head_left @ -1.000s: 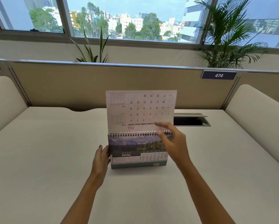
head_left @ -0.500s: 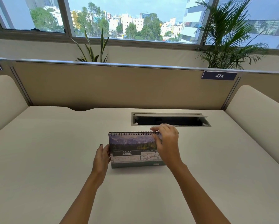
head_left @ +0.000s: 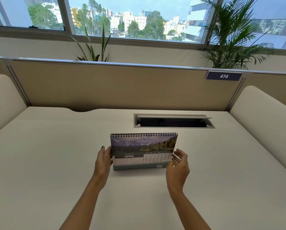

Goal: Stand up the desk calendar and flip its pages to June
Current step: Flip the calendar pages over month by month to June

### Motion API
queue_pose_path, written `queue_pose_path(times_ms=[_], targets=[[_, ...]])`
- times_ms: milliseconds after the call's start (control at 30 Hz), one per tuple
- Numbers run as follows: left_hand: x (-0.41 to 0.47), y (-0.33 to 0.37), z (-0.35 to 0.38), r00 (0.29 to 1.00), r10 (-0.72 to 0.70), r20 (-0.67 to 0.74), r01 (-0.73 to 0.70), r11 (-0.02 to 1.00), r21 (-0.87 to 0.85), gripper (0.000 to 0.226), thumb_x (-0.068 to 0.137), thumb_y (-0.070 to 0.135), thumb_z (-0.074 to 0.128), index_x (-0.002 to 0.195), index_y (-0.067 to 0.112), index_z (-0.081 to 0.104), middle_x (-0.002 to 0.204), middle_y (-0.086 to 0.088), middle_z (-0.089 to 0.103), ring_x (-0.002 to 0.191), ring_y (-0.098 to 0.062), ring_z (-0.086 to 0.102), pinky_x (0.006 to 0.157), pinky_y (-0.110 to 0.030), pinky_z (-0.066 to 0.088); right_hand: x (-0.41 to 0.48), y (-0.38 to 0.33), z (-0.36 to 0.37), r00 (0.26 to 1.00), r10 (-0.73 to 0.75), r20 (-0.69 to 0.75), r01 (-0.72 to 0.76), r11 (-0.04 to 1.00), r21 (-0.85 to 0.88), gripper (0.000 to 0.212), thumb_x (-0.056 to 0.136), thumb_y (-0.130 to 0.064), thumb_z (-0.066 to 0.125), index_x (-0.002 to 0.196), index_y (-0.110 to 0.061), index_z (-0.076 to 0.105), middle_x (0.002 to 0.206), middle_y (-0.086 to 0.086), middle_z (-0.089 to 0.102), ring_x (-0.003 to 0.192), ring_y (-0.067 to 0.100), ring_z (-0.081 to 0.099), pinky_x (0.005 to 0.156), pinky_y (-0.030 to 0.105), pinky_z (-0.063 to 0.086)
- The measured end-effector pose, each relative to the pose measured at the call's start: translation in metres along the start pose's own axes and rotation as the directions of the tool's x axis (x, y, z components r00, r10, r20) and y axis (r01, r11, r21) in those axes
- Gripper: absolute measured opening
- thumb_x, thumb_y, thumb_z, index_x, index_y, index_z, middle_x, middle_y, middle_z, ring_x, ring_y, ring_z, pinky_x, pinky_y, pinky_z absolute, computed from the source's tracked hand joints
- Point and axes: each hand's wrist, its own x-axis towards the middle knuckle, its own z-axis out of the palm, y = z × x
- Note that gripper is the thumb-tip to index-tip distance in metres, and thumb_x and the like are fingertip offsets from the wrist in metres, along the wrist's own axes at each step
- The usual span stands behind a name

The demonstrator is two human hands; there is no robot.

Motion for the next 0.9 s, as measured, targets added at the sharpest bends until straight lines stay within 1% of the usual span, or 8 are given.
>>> queue_pose_path(times_ms=[200,300,367,467,633,800,867,900], targets=[[-0.002,0.001,0.001,1.000,0.005,0.000,-0.005,1.000,-0.001,0.059,0.100,0.045,0.010,0.143,0.016,0.039,0.136,-0.005,0.054,0.126,-0.024,0.048,0.115,-0.044,0.028,0.000,0.003,-0.001,0.999,-0.009,-0.042,0.009,1.000,0.003,0.026,0.085,-0.002,0.064,0.107,-0.011,0.057,0.104,0.008,0.065,0.090,0.020,0.064,0.068,0.011,0.047],[-0.002,0.001,0.001,1.000,0.005,-0.001,-0.005,1.000,0.002,0.059,0.100,0.045,0.010,0.142,0.017,0.040,0.135,-0.004,0.055,0.125,-0.023,0.049,0.115,-0.044,0.028,0.004,0.005,-0.005,0.998,-0.005,-0.058,0.005,1.000,0.011,0.020,0.080,-0.010,0.072,0.095,-0.011,0.059,0.089,0.007,0.065,0.080,0.023,0.064,0.063,0.016,0.049],[-0.001,0.000,0.000,1.000,0.006,-0.005,-0.006,1.000,0.005,0.059,0.100,0.044,0.009,0.143,0.017,0.039,0.135,-0.004,0.055,0.126,-0.022,0.049,0.115,-0.044,0.028,0.007,0.005,-0.009,0.998,0.023,-0.059,-0.022,1.000,0.023,0.018,0.077,-0.009,0.074,0.088,-0.008,0.061,0.080,0.006,0.065,0.075,0.024,0.064,0.061,0.014,0.053],[0.000,-0.001,-0.001,1.000,0.005,-0.007,-0.005,1.000,0.017,0.060,0.099,0.045,0.010,0.143,0.017,0.040,0.137,-0.004,0.055,0.127,-0.022,0.049,0.113,-0.043,0.030,0.009,0.004,-0.014,0.998,0.029,-0.047,-0.029,1.000,0.012,0.013,0.075,-0.006,0.075,0.084,-0.005,0.065,0.076,0.007,0.066,0.072,0.023,0.065,0.054,-0.001,0.045],[-0.003,0.000,0.002,1.000,0.028,-0.006,-0.028,0.999,0.026,0.059,0.100,0.044,0.011,0.136,0.016,0.049,0.129,-0.007,0.062,0.115,-0.018,0.056,0.101,-0.037,0.038,0.009,0.002,-0.019,0.997,-0.059,-0.052,0.057,0.998,-0.031,0.011,0.076,-0.005,0.074,0.080,-0.008,0.064,0.074,0.007,0.067,0.072,0.024,0.066,0.053,0.001,0.044],[-0.005,0.002,0.002,1.000,0.020,0.010,-0.020,1.000,0.022,0.059,0.100,0.043,0.011,0.135,0.014,0.049,0.129,-0.008,0.061,0.118,-0.021,0.055,0.103,-0.038,0.037,0.001,0.007,-0.019,0.970,-0.225,-0.088,0.202,0.954,-0.221,0.012,0.088,-0.022,0.062,0.088,-0.010,0.063,0.097,0.008,0.063,0.091,0.022,0.056,0.066,0.018,0.046],[-0.005,0.000,0.001,1.000,0.018,0.004,-0.019,0.999,0.036,0.056,0.100,0.042,0.011,0.131,0.018,0.051,0.128,-0.006,0.062,0.118,-0.021,0.055,0.105,-0.039,0.037,-0.005,0.001,-0.022,0.983,-0.170,-0.069,0.162,0.981,-0.105,0.030,0.097,-0.030,0.044,0.088,-0.008,0.063,0.091,0.008,0.064,0.082,0.021,0.061,0.056,0.017,0.049],[-0.005,0.001,0.001,1.000,0.013,0.000,-0.013,0.999,0.030,0.056,0.100,0.043,0.011,0.128,0.020,0.054,0.125,-0.006,0.064,0.117,-0.022,0.056,0.104,-0.040,0.039,-0.006,-0.005,-0.025,0.998,-0.065,-0.005,0.065,0.998,0.012,0.036,0.099,-0.030,0.037,0.086,-0.008,0.063,0.084,0.008,0.066,0.074,0.021,0.064,0.049,0.014,0.048]])
